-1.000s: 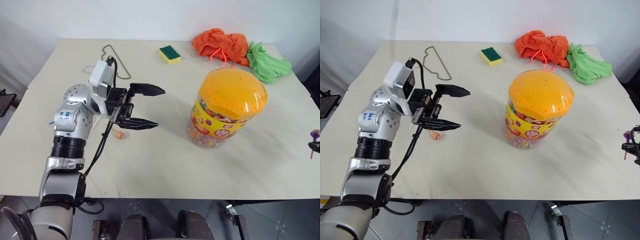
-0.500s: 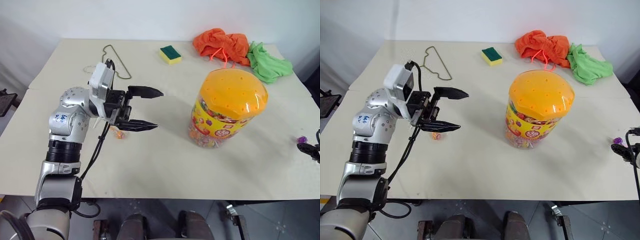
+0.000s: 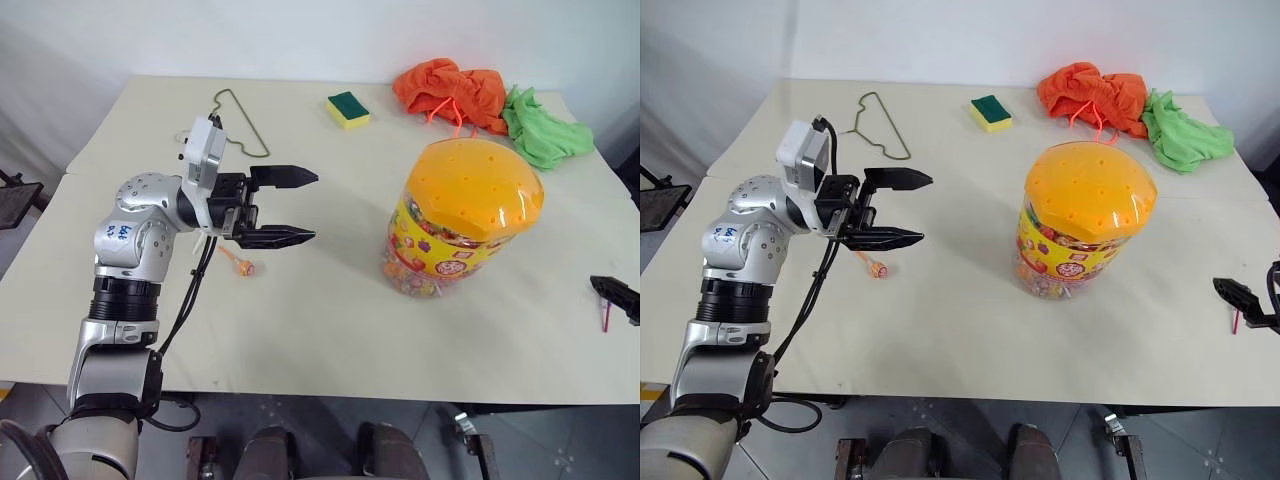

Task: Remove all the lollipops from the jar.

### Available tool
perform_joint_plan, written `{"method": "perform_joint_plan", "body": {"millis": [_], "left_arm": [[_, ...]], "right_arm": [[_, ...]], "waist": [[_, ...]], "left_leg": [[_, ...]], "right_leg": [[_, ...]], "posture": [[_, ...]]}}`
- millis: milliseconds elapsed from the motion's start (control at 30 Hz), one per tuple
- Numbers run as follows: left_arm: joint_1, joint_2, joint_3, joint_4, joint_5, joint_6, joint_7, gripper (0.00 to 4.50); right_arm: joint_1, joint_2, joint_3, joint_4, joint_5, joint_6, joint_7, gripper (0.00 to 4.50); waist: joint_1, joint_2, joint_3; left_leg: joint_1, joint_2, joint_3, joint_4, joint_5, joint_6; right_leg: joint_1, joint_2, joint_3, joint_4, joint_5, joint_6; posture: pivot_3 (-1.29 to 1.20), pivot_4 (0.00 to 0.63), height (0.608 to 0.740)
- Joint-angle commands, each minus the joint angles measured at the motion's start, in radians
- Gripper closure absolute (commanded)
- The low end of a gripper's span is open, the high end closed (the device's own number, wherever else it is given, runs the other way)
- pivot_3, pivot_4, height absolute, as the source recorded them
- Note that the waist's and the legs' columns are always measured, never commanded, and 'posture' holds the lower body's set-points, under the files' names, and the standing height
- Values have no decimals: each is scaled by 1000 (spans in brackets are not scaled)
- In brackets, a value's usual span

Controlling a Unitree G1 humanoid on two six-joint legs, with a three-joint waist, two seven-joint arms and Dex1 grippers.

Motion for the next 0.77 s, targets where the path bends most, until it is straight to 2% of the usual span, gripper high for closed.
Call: {"method": "perform_joint_plan", "body": {"millis": [33,67,167,200,433,533,767], "left_arm": [[-20,8,20,-4,8,-15,18,0],[-18,5,25,-2,9,-10,39,0],[-5,-31,98,19,23,50,292,0],[8,-26,103,10,13,94,318,0],[151,-11,113,-109,-43,237,350,0],[241,13,98,-161,-13,187,322,0],[388,-27,90,-240,23,85,369,0]], "right_arm": [[28,46,-68,-116,34,-79,40,23],[50,71,-61,-147,40,-96,49,23],[97,162,-8,-235,69,-151,57,23],[106,190,14,-261,76,-183,69,23],[166,253,164,-294,53,-258,82,23],[171,264,190,-286,51,-262,64,23],[216,298,249,-287,25,-285,32,23]], "waist": [[0,0,0],[1,0,0],[3,0,0],[1,0,0],[-4,0,0],[-1,0,0],[2,0,0]], "left_leg": [[0,0,0,0,0,0],[0,0,0,0,0,0],[0,0,-2,0,0,0],[0,0,-2,0,0,0],[2,0,-8,-1,0,0],[2,0,-7,0,0,0],[2,-1,-7,0,0,0]], "right_leg": [[0,0,0,0,0,0],[0,0,0,0,0,0],[1,0,-1,0,0,0],[1,0,-1,0,0,0],[1,0,0,0,0,0],[1,0,0,0,0,0],[2,0,0,0,0,0]], "posture": [[0,150,740],[0,150,740],[0,150,740],[0,150,740],[0,150,740],[0,150,740],[0,150,740]]}}
